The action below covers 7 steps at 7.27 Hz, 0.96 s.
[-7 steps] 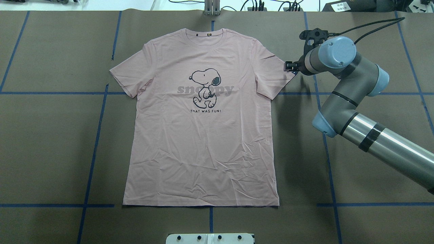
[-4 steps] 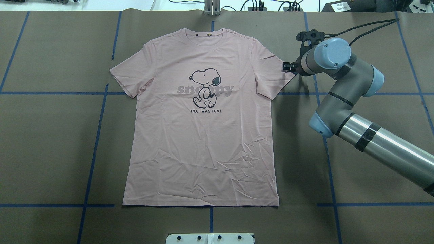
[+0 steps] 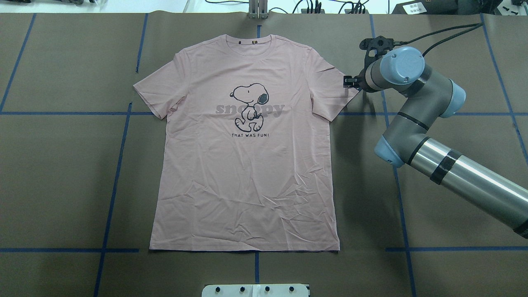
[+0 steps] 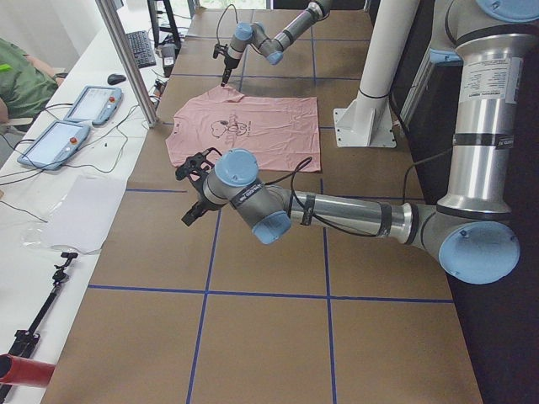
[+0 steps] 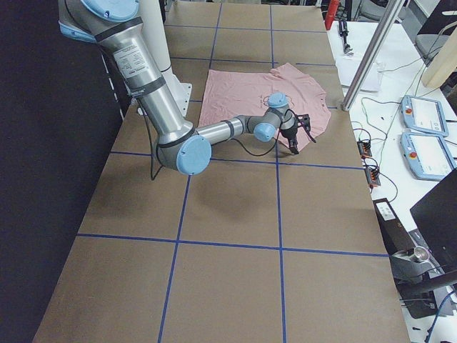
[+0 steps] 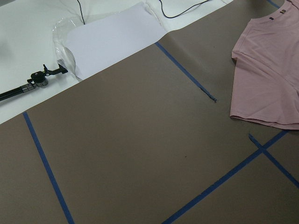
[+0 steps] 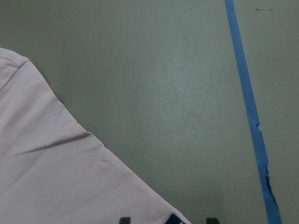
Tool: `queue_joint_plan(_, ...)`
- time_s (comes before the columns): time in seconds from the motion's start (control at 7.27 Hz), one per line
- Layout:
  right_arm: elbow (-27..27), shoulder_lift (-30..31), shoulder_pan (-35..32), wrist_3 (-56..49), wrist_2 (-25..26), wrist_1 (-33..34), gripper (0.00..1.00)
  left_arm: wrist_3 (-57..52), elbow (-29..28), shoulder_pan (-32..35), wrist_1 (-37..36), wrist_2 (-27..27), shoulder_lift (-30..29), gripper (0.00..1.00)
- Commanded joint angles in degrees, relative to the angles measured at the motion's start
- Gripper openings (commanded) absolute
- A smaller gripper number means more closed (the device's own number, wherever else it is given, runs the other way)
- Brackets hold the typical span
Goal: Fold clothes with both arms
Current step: 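Lower the right gripper onto the sleeve nearest it and grasp it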
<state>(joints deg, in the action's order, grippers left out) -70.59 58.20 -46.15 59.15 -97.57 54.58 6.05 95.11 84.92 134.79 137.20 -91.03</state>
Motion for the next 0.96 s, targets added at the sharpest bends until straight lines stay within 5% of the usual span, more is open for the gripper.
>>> queue_joint_plan(0.0,0.4,0.0,0.1,0.0,0.0,0.0,0.61,0.0,0.0,0.1,0.0,0.0,0.1,1.0)
queue_joint_plan(0.41,0.9,0.0,0.2,0.0,0.0,0.0,0.59,-0.1,0.0,0.0,0.0,0.0,0.0,1.0)
queue_joint_plan(0.83,1.1,-0.1,0.2,0.0,0.0,0.0,0.39,-0.1,0.1,0.1,0.0,0.1,0.0,1.0)
